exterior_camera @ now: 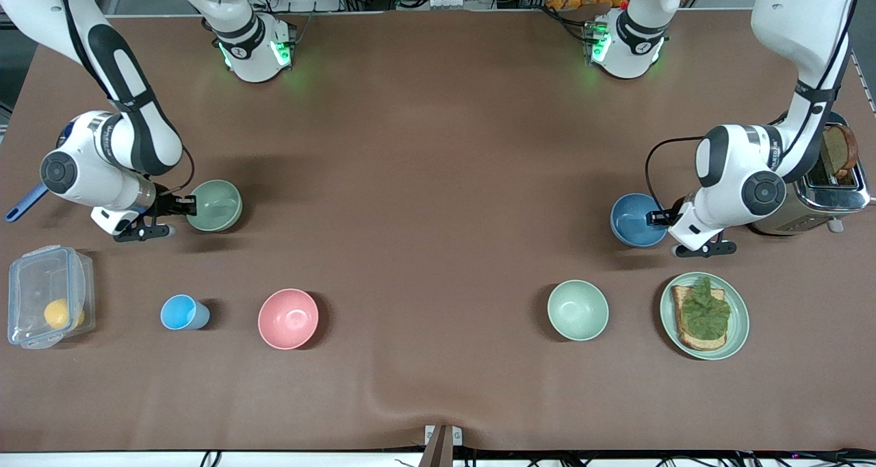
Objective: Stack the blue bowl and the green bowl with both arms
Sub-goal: 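Grasp the green bowl with the right gripper while the left gripper grasps the blue bowl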
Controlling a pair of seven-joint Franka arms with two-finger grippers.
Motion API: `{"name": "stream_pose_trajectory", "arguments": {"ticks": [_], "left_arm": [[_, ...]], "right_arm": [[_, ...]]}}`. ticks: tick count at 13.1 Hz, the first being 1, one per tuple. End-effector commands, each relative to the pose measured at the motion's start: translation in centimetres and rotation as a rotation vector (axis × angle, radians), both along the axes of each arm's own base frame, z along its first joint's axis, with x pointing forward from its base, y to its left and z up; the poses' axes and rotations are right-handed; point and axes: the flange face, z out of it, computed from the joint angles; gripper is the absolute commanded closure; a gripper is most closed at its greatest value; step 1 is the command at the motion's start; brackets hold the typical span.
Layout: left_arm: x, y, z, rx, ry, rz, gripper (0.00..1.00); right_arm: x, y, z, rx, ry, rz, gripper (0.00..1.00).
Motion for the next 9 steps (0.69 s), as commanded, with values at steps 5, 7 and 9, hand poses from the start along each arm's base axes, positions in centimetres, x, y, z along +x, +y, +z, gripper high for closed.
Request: {"name": "stream_pose_trajectory", "arguments": {"ticks": [5,7,9], "left_arm": [[0.1,0.2,0.0,0.01,-0.014,-0.016,0.79],[0.1,0.2,0.0,0.01,-0.014,-0.016,1.0],[0.1,0.2,0.1,0.009,-0.016,-0.016,1.0]], "right_arm": [[3.2,4.1,4.3,0.078,0.125,-0.16,1.0],[3.6,7.0,5.2,0.051,0.147,-0.224,1.0],[3.7,8.9,6.1,0.06,0.14,-0.222,1.0]]}}
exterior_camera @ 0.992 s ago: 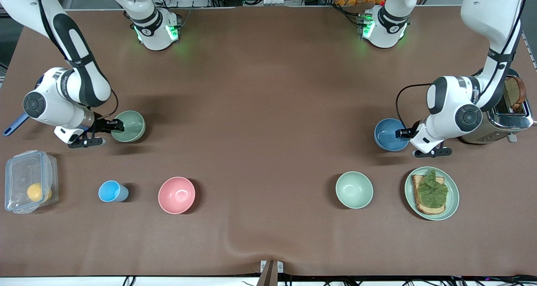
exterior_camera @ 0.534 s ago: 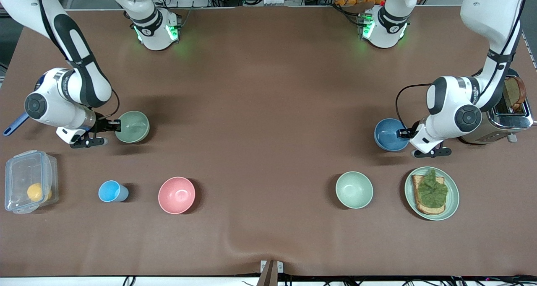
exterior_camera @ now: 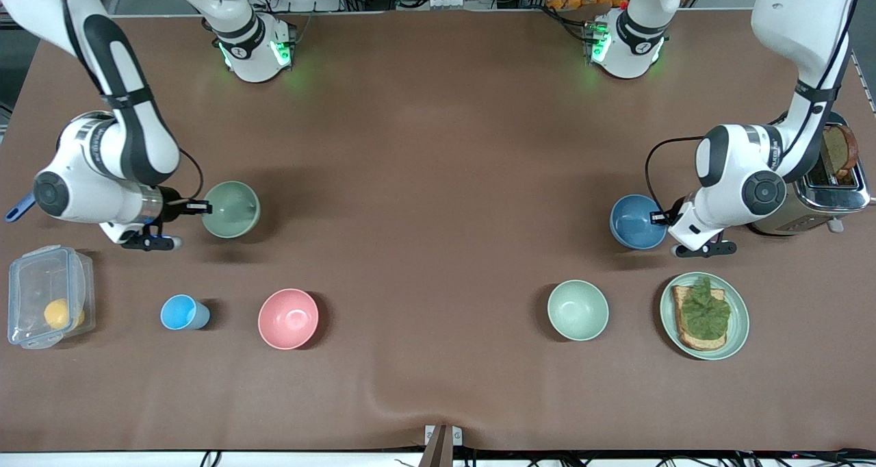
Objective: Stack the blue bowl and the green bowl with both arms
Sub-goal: 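Grasp the green bowl with the right gripper while the left gripper grasps the blue bowl, then carry the green bowl to the table middle with the right gripper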
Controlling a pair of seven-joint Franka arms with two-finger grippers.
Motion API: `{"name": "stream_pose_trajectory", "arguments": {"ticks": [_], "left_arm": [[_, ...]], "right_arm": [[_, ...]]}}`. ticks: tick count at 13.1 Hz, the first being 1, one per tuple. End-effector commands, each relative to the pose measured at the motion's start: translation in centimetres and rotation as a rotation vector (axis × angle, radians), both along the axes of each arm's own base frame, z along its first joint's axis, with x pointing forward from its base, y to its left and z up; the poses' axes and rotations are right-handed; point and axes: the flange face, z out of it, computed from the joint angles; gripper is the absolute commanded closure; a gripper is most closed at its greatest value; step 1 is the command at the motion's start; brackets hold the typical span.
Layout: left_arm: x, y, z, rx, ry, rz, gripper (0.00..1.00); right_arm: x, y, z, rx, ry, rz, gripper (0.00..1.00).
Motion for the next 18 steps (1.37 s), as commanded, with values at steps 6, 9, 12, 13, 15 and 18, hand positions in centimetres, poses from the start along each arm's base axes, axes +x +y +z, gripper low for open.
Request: {"name": "stream_pose_trajectory", "arguments": {"ticks": [6,9,12,13,15,18], "left_arm": [[1.2,0.5,2.5,0.009,-0.063,-0.021,1.0],[2.1,0.4,5.0,0.013,-0.098,-0.032,1.0],[3.3,-0.4,7.4,0.014,-0.099,-0.042,1.0],[3.8,-0.4,8.2,0.015,-0.096,-0.042,1.0],[4.6,-0.8,9.8,0.012,-0.099,-0.054,1.0],[5.6,-1.4,12.4,0.006,-0.092,-0.077,1.0]], "right_arm": [[-0.9,14.8,3.9,-0.036,0.029,-0.272,1.0],[-1.7,20.7,4.5,0.029,0.032,-0.347,1.0],[-3.3,28.4,4.5,0.0,-0.033,-0.456,1.0],[-4.0,31.0,4.4,-0.003,-0.053,-0.496,1.0],[-5.5,36.1,3.6,0.001,-0.086,-0.525,1.0],[-6.3,42.2,3.3,-0.005,-0.078,-0.587,1.0]]}}
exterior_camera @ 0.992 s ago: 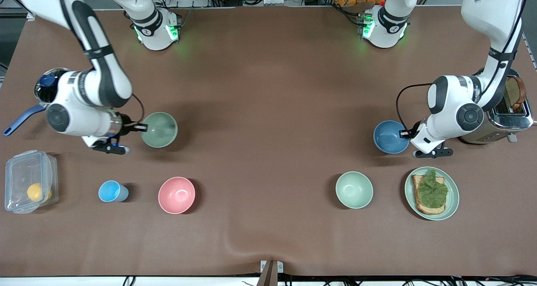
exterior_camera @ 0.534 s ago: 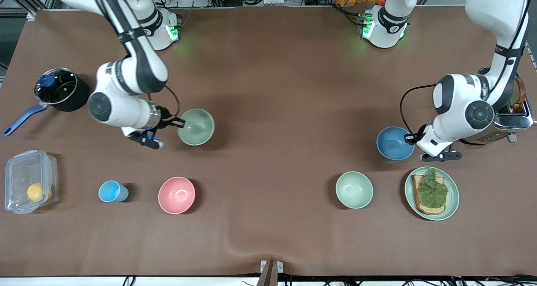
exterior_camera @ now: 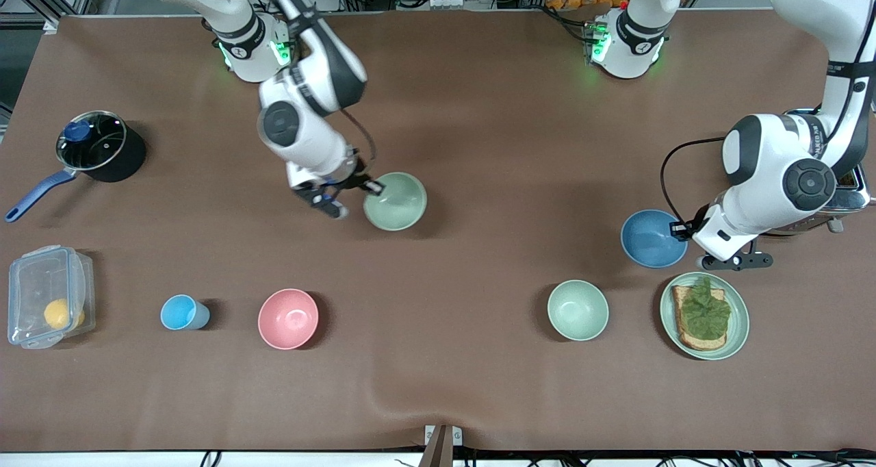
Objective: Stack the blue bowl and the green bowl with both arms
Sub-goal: 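Carry the green bowl to the table middle with the right gripper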
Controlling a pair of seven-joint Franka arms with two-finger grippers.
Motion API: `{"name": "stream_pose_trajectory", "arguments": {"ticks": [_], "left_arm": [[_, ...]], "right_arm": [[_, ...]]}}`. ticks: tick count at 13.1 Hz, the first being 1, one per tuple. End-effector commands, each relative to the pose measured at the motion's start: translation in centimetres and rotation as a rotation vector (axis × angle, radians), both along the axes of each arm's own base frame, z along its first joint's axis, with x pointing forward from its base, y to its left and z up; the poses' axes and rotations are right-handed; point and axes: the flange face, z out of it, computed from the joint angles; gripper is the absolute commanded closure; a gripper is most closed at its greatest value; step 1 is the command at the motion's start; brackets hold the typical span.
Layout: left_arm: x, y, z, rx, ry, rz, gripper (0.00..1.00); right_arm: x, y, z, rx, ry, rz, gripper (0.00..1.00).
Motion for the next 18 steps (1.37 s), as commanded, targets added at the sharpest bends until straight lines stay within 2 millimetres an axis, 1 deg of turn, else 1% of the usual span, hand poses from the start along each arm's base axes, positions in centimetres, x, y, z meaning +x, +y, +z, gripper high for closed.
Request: {"name": "stream_pose_trajectory", "arguments": {"ticks": [1,2,3,4,5,6,8,10,12,14,16,18], "left_arm": [[0.8,-0.7,3.3,0.007,0.019,-0.037,1.0],[0.9,-2.0,4.1,-0.017,0.029,-0.038,1.0],[0.8,-2.6,4.1,-0.033,0.035,-0.027,1.0],[0.7,-3.1,4.0,-0.036,0.04,-0.027,1.0],[0.4,-4.4,3.7,-0.043,0.046,-0.035,1.0],[0.4,-4.7,3.3,-0.043,0.053,-0.023,1.0],[0.4,-5.0,3.4,-0.044,0.05,-0.023,1.0],[0.5,-5.4,3.4,-0.049,0.049,-0.029,1.0],[0.4,-5.7,3.5,-0.05,0.047,-0.032,1.0],[0.2,-7.1,3.9,-0.077,0.046,-0.036,1.0],[0.2,-7.6,3.9,-0.124,0.049,-0.007,1.0],[0.2,-7.9,4.0,-0.128,0.044,-0.011,1.0]], "right_arm": [[0.9,4.0,-0.5,0.01,0.009,-0.067,1.0],[0.3,6.1,-1.2,0.015,0.0,-0.087,1.0],[-0.8,8.2,-2.6,0.013,-0.016,-0.103,1.0],[-1.8,9.8,-4.2,0.014,-0.032,-0.114,1.0],[-2.7,11.1,-5.0,0.02,-0.05,-0.122,1.0],[-3.1,11.7,-5.3,0.021,-0.052,-0.133,1.0],[-4.3,13.0,-5.7,0.026,-0.054,-0.132,1.0],[-4.6,14.5,-6.1,0.032,-0.055,-0.154,1.0],[-5.7,16.0,-7.3,0.027,-0.053,-0.153,1.0],[-6.2,17.0,-7.9,0.019,-0.06,-0.152,1.0],[-6.5,17.4,-8.3,0.012,-0.057,-0.17,1.0],[-6.6,17.4,-8.4,0.009,-0.053,-0.177,1.0]]}}
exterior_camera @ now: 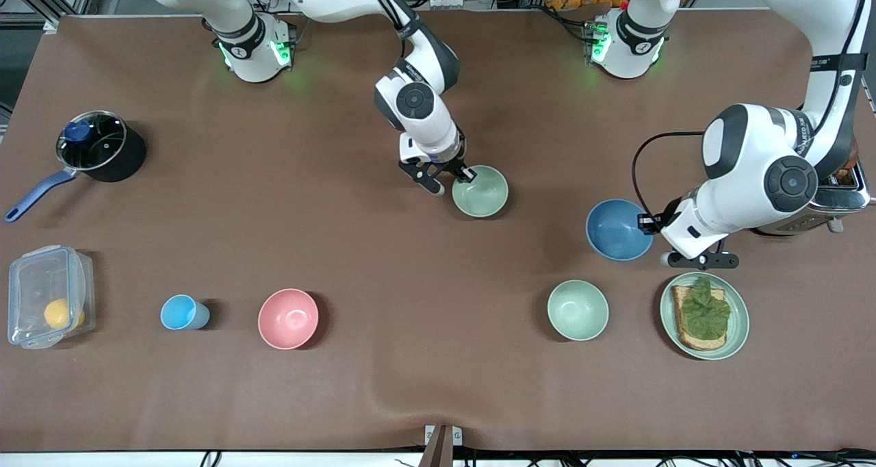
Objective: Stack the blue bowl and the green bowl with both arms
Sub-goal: 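Carry the green bowl to the table middle with the right gripper, then carry the blue bowl over the green bowl with the left gripper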
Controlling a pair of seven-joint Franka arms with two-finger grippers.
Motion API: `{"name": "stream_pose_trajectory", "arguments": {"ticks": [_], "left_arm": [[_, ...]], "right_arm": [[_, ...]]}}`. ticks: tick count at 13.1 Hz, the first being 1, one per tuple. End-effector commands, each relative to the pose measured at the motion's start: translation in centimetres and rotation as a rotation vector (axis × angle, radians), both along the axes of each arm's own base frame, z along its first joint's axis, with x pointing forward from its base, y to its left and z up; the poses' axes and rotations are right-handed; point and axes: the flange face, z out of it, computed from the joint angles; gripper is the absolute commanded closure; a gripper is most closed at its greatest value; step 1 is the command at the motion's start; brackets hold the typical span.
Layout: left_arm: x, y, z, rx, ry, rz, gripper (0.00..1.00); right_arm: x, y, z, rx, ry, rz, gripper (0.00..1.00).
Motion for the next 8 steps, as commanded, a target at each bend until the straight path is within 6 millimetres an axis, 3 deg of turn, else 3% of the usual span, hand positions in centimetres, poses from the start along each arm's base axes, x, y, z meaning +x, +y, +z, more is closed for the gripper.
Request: {"name": "stream_pose_trajectory", "arguments": {"ticks": [1,2,4,8], "left_arm": [[-0.1,-0.4,0.8,-0.024,-0.006,0.026,1.0],[-0.2,-1.1,0.8,-0.043,-0.001,0.026,1.0],[-0.5,-2.1,1.0,-0.049,0.004,0.046,1.0],[-1.9,-7.5,1.6,-0.049,0.025,0.127,1.0]], "right_arm": [[0.4,0.6,-0.1,-0.001,-0.005,-0.027,0.88],[0.6,0.5,0.0,0.001,-0.005,-0.033,0.52],[1.2,0.2,0.6,0.004,0.003,-0.06,0.0],[2.3,-0.3,3.0,0.026,-0.014,-0.078,0.0]]}}
